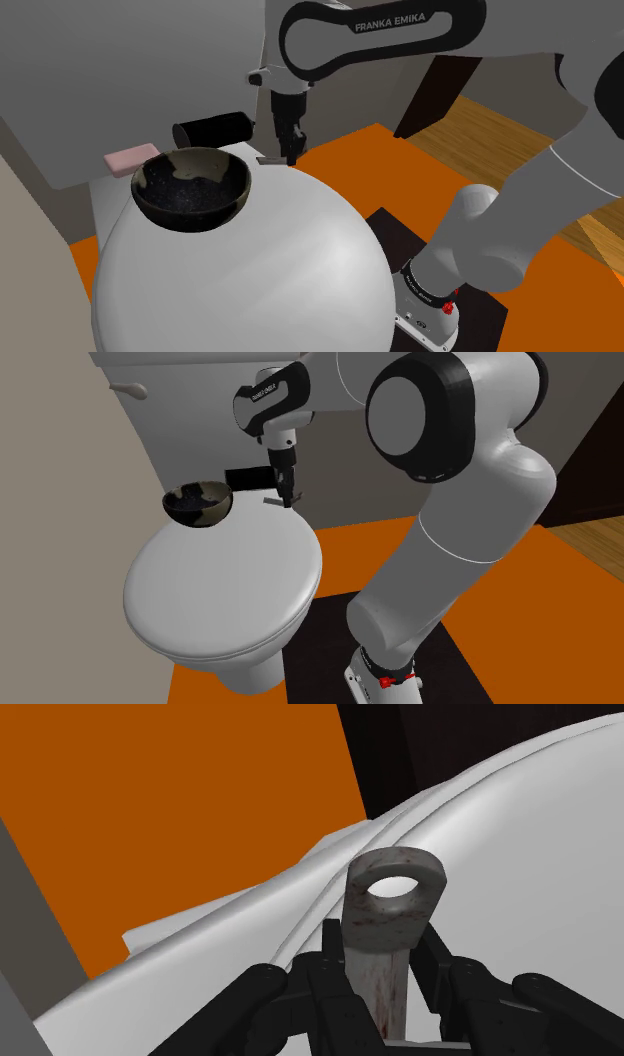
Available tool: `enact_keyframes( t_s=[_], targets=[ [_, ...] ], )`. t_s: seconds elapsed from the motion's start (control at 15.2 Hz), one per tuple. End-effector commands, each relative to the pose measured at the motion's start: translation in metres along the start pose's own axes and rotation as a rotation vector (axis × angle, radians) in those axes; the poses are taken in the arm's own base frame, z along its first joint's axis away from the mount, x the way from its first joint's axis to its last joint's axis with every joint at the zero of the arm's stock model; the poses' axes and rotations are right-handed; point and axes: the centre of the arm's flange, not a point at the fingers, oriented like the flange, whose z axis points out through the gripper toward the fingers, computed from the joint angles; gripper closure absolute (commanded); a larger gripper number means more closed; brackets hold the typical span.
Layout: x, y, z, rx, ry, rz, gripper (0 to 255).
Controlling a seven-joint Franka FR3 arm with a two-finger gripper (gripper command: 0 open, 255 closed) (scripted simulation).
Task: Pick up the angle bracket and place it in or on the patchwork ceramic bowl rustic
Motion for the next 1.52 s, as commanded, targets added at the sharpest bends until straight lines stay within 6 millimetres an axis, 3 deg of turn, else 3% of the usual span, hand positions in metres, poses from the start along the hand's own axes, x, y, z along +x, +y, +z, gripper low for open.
enact_keyframes(
  t_s=[0.0,1.45],
  targets=[
    [-0.002,-0.001,-0.01,0.001,-0.001,0.0,255],
    [-0.014,-0.021,-0.124,0.001,-0.001,0.0,255]
  ],
)
